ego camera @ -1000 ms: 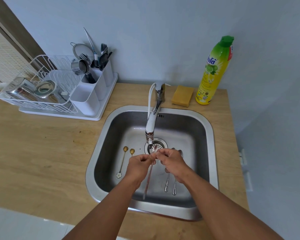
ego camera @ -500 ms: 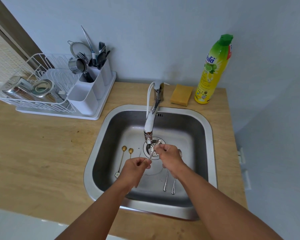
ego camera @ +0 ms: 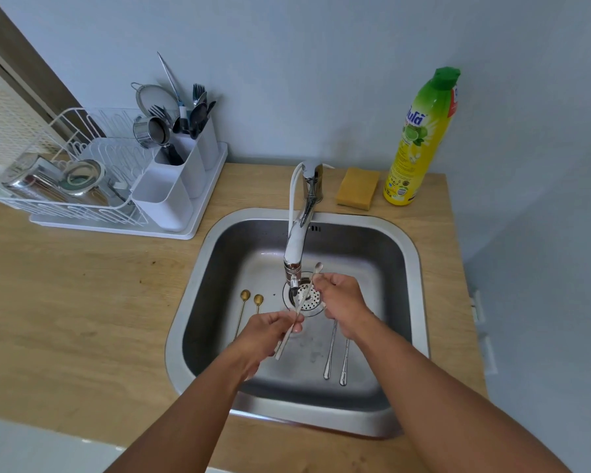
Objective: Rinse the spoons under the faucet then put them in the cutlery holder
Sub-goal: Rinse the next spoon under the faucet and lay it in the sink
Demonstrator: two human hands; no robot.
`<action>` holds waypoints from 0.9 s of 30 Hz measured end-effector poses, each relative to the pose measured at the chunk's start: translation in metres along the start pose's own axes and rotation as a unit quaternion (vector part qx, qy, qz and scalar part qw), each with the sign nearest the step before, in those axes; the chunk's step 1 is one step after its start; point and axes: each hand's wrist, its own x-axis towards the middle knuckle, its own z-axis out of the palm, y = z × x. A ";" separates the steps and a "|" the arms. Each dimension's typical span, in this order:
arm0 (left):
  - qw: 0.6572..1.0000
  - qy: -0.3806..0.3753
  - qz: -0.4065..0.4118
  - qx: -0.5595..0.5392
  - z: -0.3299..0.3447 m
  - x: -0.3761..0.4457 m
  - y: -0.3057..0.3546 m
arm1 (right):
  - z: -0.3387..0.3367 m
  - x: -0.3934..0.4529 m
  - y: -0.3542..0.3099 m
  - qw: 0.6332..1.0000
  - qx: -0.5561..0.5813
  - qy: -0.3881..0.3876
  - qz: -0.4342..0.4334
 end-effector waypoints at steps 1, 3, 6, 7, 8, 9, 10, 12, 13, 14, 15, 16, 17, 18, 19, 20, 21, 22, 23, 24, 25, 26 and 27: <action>1.000 -0.014 -0.008 0.001 -0.003 -0.001 -0.001 | -0.002 0.001 0.000 1.000 0.005 0.003 0.007; 0.998 -0.052 -0.033 -0.022 -0.008 -0.003 -0.001 | -0.005 0.001 0.002 0.999 0.031 -0.002 0.029; 0.989 -0.093 -0.087 -0.079 -0.015 -0.005 0.003 | -0.004 -0.001 0.007 0.992 0.106 -0.034 0.056; 0.986 -0.100 -0.103 -0.089 -0.016 -0.004 0.004 | -0.003 -0.003 0.008 0.990 0.119 -0.043 0.060; 0.983 -0.102 -0.118 -0.098 -0.016 -0.003 0.005 | -0.003 -0.004 0.009 0.990 0.120 -0.051 0.061; 0.981 -0.099 -0.133 -0.105 -0.014 -0.001 0.006 | -0.002 -0.006 0.010 0.991 0.109 -0.057 0.059; 0.979 -0.091 -0.144 -0.111 -0.013 0.001 0.006 | 0.000 -0.008 0.012 0.993 0.089 -0.059 0.055; 0.978 -0.069 -0.153 -0.120 -0.010 0.003 0.007 | 0.003 -0.013 0.016 0.997 0.040 -0.059 0.039; 0.980 -0.057 -0.151 -0.116 -0.008 0.004 0.007 | 0.006 -0.015 0.019 0.998 0.018 -0.059 0.029; 0.983 -0.047 -0.146 -0.104 -0.007 0.003 0.006 | 0.008 -0.018 0.022 0.998 0.002 -0.059 0.020; 0.986 -0.037 -0.140 -0.085 -0.006 0.003 0.006 | 0.010 -0.020 0.026 0.998 -0.007 -0.058 0.013; 0.988 -0.028 -0.135 -0.066 -0.005 0.002 0.005 | 0.011 -0.021 0.029 0.998 -0.010 -0.055 0.008; 0.990 -0.023 -0.131 -0.054 -0.003 0.001 0.004 | 0.013 -0.022 0.033 0.999 -0.008 -0.053 0.007; 0.990 -0.022 -0.128 -0.053 -0.003 0.001 0.002 | 0.014 -0.023 0.037 0.998 -0.005 -0.054 0.007; 0.990 -0.022 -0.127 -0.061 -0.002 0.000 0.002 | 0.016 -0.023 0.040 0.998 -0.002 -0.059 0.009; 0.989 -0.021 -0.127 -0.072 -0.001 -0.001 0.003 | 0.018 -0.024 0.042 0.998 0.001 -0.065 0.010; 0.989 -0.018 -0.124 -0.075 -0.001 -0.002 0.004 | 0.019 -0.024 0.044 0.998 0.004 -0.067 0.011; 0.991 -0.014 -0.118 -0.067 0.000 -0.002 0.005 | 0.020 -0.025 0.044 0.998 0.009 -0.065 0.014; 0.992 -0.013 -0.112 -0.055 0.000 -0.002 0.006 | 0.020 -0.024 0.042 0.998 0.017 -0.060 0.018; 0.993 -0.013 -0.107 -0.046 0.001 -0.002 0.007 | 0.019 -0.023 0.040 0.998 0.025 -0.052 0.025; 0.994 -0.015 -0.103 -0.039 0.001 -0.003 0.008 | 0.018 -0.021 0.036 0.998 0.032 -0.045 0.034; 0.994 -0.020 -0.099 -0.033 0.000 -0.004 0.008 | 0.016 -0.019 0.032 0.998 0.040 -0.038 0.043; 0.994 -0.027 -0.097 -0.029 0.000 -0.005 0.008 | 0.014 -0.016 0.029 0.997 0.053 -0.029 0.052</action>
